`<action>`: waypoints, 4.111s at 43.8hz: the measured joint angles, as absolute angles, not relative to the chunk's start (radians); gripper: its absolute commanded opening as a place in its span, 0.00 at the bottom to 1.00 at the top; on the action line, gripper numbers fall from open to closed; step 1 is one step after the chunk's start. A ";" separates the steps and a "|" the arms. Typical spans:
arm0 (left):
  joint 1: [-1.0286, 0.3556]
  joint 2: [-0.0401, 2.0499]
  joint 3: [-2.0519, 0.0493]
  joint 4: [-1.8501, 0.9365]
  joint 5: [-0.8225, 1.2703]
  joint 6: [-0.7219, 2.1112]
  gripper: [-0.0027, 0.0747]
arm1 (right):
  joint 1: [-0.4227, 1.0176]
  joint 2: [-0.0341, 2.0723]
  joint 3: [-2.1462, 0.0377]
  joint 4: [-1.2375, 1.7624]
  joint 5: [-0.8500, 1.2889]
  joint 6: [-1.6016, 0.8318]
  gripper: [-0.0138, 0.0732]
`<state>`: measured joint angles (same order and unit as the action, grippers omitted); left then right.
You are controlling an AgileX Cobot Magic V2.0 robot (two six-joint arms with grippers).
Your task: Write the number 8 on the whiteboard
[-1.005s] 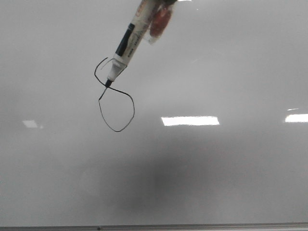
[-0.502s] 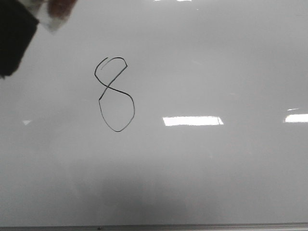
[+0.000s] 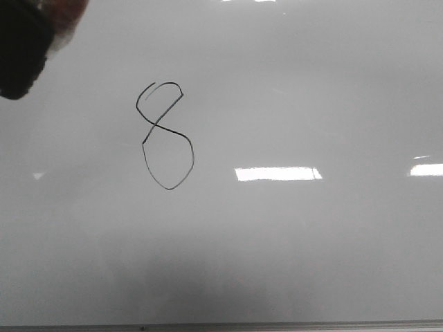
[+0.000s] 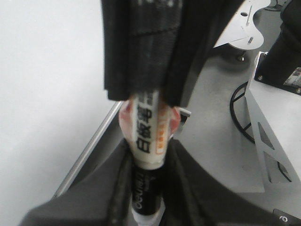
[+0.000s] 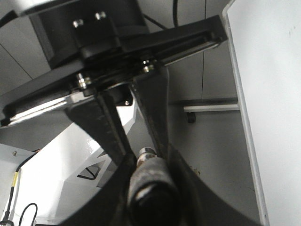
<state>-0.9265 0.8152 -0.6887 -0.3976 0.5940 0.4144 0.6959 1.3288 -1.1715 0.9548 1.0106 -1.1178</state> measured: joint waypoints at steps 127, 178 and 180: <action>0.151 1.505 -0.736 -0.313 0.181 0.301 0.68 | 0.123 0.182 -0.322 0.778 0.563 -0.740 0.08; -0.123 0.435 -0.407 -0.313 0.265 0.308 0.01 | 0.123 0.182 -0.322 0.778 0.565 -0.740 0.08; -0.138 0.392 -0.394 -0.313 0.271 0.308 0.01 | 0.123 0.182 -0.322 0.778 0.565 -0.740 0.08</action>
